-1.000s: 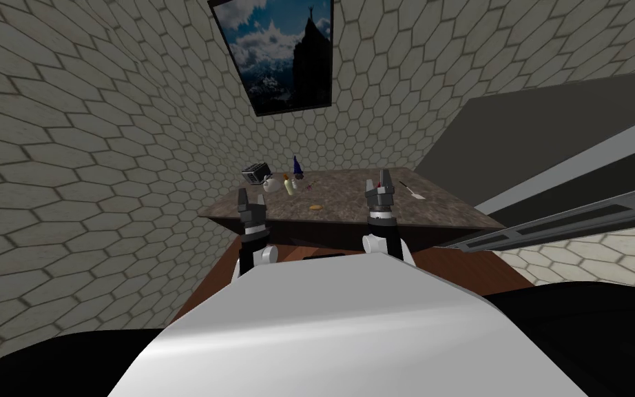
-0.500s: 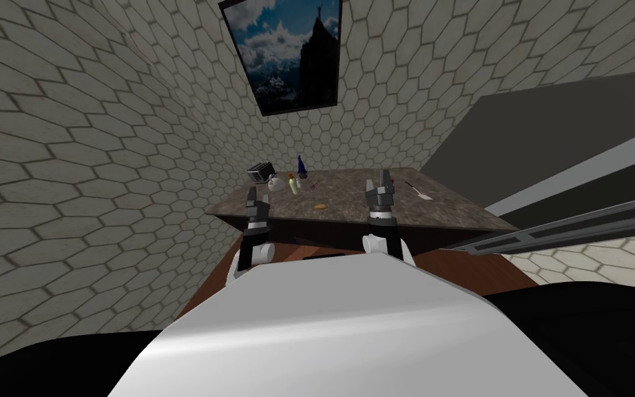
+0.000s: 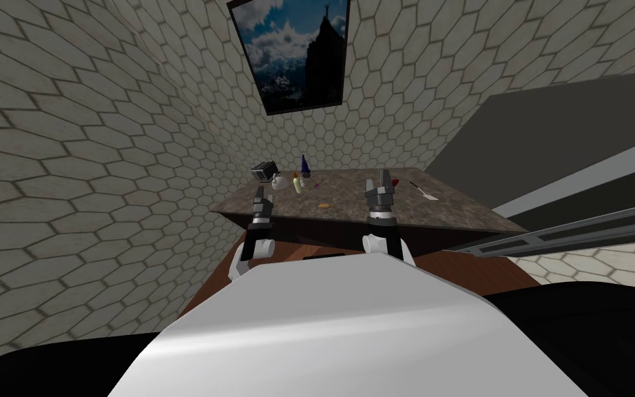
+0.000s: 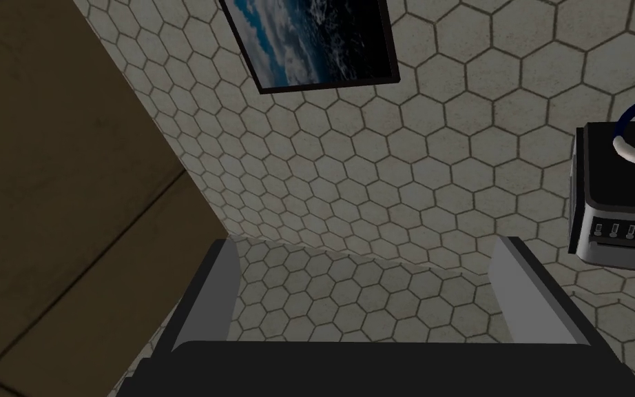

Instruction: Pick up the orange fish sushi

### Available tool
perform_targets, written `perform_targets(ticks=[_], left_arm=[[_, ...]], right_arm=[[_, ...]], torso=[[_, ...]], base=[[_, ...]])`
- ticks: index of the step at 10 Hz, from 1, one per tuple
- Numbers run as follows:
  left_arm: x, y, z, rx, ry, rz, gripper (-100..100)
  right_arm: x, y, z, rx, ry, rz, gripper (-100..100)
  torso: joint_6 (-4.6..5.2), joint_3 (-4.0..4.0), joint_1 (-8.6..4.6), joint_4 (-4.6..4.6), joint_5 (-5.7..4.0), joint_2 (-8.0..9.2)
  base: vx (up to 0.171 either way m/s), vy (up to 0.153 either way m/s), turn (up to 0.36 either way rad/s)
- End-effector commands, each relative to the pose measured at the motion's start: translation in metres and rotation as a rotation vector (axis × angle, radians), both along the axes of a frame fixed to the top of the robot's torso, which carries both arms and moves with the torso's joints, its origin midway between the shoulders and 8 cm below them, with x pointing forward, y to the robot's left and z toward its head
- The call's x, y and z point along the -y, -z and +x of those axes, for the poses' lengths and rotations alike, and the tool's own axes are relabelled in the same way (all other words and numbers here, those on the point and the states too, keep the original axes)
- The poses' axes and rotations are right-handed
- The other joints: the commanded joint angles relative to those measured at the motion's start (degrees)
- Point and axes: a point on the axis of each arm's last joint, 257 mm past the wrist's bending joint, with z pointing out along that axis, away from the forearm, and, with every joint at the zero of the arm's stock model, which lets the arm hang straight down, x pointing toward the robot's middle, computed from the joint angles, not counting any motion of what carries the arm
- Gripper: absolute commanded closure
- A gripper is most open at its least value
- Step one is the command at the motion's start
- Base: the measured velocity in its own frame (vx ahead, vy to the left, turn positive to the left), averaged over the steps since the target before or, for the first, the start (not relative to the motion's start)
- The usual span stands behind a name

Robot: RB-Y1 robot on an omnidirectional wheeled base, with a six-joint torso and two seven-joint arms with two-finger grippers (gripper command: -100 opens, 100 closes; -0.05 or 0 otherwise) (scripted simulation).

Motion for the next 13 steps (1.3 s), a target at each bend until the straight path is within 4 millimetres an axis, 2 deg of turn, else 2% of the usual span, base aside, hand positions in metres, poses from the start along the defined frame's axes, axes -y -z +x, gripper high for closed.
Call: perform_targets(ticks=[1, 4, 5, 7, 10, 12, 13], left_arm=[[-0.003, 0.008, 0.015, -0.041, 0.001, 0.012, -100], [-0.008, 0.025, 0.031, -0.117, -0.01, 0.018, -100], [-0.01, 0.03, 0.043, -0.142, -0.013, 0.025, -100], [-0.012, 0.039, 0.046, -0.18, -0.021, 0.023, -100], [-0.021, 0.058, 0.072, -0.266, -0.04, 0.028, -100], [-0.024, 0.068, 0.073, -0.305, -0.049, 0.026, -100], [-0.029, 0.074, 0.086, -0.338, -0.059, 0.026, -100]], right_arm=[[0.0, 0.0, 0.0, 0.0, 0.0, 0.0, 0], [0.0, 0.0, 0.0, 0.0, 0.0, 0.0, 0], [0.0, 0.0, 0.0, 0.0, 0.0, 0.0, 0], [0.0, 0.0, 0.0, 0.0, 0.0, 0.0, 0], [0.0, 0.0, 0.0, 0.0, 0.0, 0.0, 0], [0.0, 0.0, 0.0, 0.0, 0.0, 0.0, 0], [0.0, 0.0, 0.0, 0.0, 0.0, 0.0, 0]], torso=[[0.0, 0.0, 0.0, 0.0, 0.0, 0.0], [0.0, -0.03, 0.0, -0.01, -0.01, -0.04], [0.0, -0.02, -0.05, -0.01, -0.01, -0.04], [0.0, -0.03, -0.07, -0.01, -0.01, -0.05], [0.0, -0.02, -0.11, -0.01, -0.02, -0.04], [0.0, -0.02, -0.1, -0.01, -0.02, -0.03], [0.0, -0.02, -0.17, -0.01, -0.03, -0.03]], base=[[-0.009, 0.054, 0.042], [-0.002, 0.048, 0.028], [-0.004, 0.045, 0.039], [0.0, 0.028, 0.005], [-0.005, 0.033, 0.027], [-0.002, 0.023, 0.007], [-0.002, 0.019, 0.028]])
